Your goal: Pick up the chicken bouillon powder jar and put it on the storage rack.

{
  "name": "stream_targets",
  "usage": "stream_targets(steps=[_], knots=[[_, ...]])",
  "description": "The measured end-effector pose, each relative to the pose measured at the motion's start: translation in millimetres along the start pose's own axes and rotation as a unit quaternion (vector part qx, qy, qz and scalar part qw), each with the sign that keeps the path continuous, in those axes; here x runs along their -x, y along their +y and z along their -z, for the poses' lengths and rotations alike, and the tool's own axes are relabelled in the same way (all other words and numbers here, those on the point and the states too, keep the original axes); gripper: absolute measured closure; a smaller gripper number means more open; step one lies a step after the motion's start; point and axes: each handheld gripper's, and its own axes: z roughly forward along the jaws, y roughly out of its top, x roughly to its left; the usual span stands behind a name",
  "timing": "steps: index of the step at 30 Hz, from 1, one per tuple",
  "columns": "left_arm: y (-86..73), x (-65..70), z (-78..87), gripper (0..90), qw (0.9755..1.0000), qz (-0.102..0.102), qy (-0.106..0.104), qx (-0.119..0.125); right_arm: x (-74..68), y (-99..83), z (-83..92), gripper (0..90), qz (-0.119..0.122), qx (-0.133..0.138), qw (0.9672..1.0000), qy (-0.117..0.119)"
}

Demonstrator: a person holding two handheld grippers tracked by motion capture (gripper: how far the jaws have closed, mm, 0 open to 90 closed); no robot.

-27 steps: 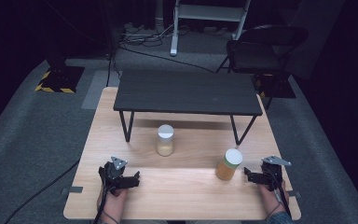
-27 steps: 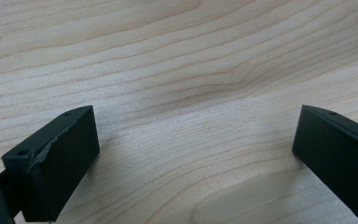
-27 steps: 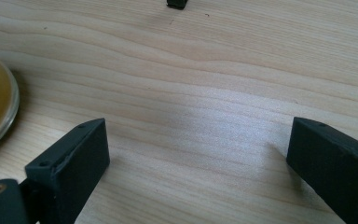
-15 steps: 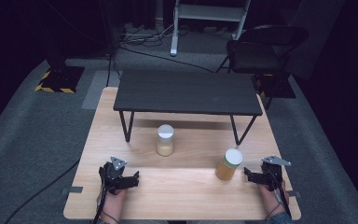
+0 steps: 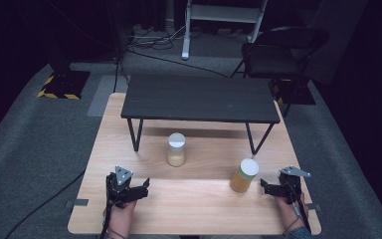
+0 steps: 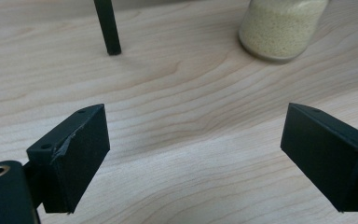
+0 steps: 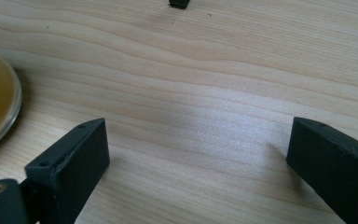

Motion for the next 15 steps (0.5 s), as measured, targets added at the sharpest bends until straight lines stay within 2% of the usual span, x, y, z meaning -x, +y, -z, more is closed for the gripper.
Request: stream_targets(steps=[5, 10, 15], knots=[[-2.8, 3.0, 10.8, 7.9, 0.9993, -0.016, 0.002, 0.034, 0.5, -0.5, 0.4, 5.4, 0.002, 0.0, 1.0, 0.001], [-4.8, 4.4, 17.2, 8.5, 0.998, -0.028, 0.006, 0.056, 1.5, -1.5, 1.5, 5.3, 0.004, 0.0, 1.0, 0.004], [-5.5, 3.0, 16.3, 8.2, 0.9979, -0.018, 0.004, 0.061, 2.2, -1.8, 1.8, 5.3, 0.005, 0.0, 1.0, 0.006]])
